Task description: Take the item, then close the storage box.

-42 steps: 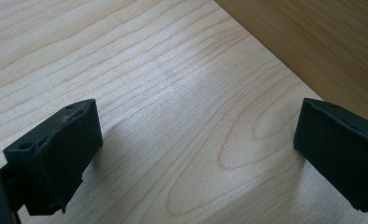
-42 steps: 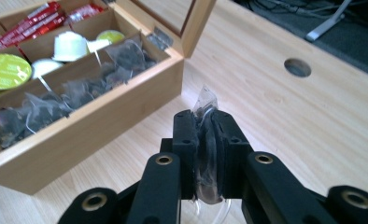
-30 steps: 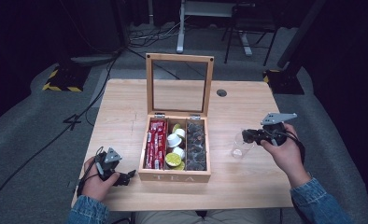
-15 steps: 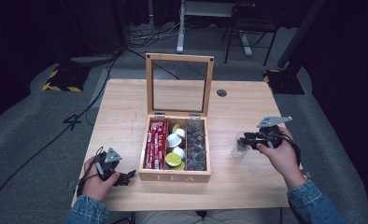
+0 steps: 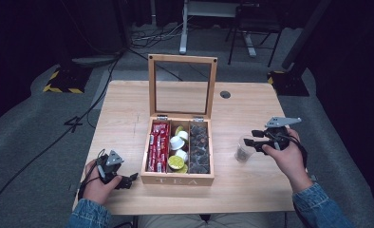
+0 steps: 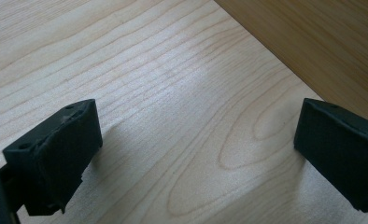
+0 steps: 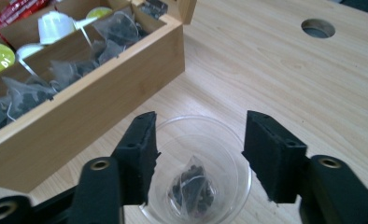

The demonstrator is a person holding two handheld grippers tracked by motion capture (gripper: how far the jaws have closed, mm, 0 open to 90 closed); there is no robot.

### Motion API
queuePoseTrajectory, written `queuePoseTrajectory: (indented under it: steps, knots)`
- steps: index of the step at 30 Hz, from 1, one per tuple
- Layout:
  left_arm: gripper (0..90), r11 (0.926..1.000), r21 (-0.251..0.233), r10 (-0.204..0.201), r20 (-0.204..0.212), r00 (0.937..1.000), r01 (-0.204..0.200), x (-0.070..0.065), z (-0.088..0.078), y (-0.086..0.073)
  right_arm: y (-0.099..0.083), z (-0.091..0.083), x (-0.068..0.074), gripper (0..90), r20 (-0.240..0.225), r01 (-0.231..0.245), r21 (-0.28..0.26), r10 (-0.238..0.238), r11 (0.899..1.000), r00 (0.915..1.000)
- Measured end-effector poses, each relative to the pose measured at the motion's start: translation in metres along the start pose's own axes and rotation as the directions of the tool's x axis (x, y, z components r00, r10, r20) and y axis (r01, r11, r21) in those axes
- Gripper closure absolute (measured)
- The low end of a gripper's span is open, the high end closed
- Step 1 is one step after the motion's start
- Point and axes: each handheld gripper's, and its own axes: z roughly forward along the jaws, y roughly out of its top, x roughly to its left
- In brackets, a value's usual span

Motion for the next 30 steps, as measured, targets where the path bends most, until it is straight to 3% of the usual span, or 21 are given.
queuePoseTrajectory:
  steps: [5, 8, 10, 16, 23, 30]
  knots:
    - [1.4, 1.0000, -0.002, -0.003, -0.003, 1.0000, 0.003, 0.001, -0.001, -0.001, 0.008, -0.003, -0.004, 33.6, 0.002, -0.024, -0.048, 0.024, 0.999, 0.9997]
    - [1.3, 1.0000, -0.001, -0.003, -0.005, 1.0000, 0.003, 0.001, 0.000, 0.000, 0.014, -0.005, -0.004, 26.3, -0.015, -0.046, -0.098, 0.045, 0.994, 0.9989]
    - [0.8, 1.0000, 0.002, -0.007, -0.008, 0.9999, 0.007, 0.001, 0.000, 0.000, 0.020, -0.006, -0.003, 23.3, -0.050, -0.060, -0.141, 0.054, 0.988, 0.9973]
    - [0.4, 1.0000, 0.001, -0.006, -0.007, 1.0000, 0.006, 0.002, 0.002, 0.002, 0.036, -0.012, 0.001, 22.6, -0.044, -0.036, -0.196, 0.028, 0.980, 0.9987]
    - [0.4, 1.0000, 0.001, -0.004, -0.010, 0.9999, 0.004, 0.002, 0.002, 0.002, 0.062, -0.008, -0.003, 22.6, -0.040, -0.015, -0.217, 0.006, 0.976, 0.9992]
    - [0.3, 0.9999, 0.002, -0.012, -0.019, 0.9998, 0.012, 0.002, 0.001, 0.001, 0.089, 0.006, -0.011, 32.1, -0.048, 0.055, -0.214, -0.066, 0.975, 0.9966]
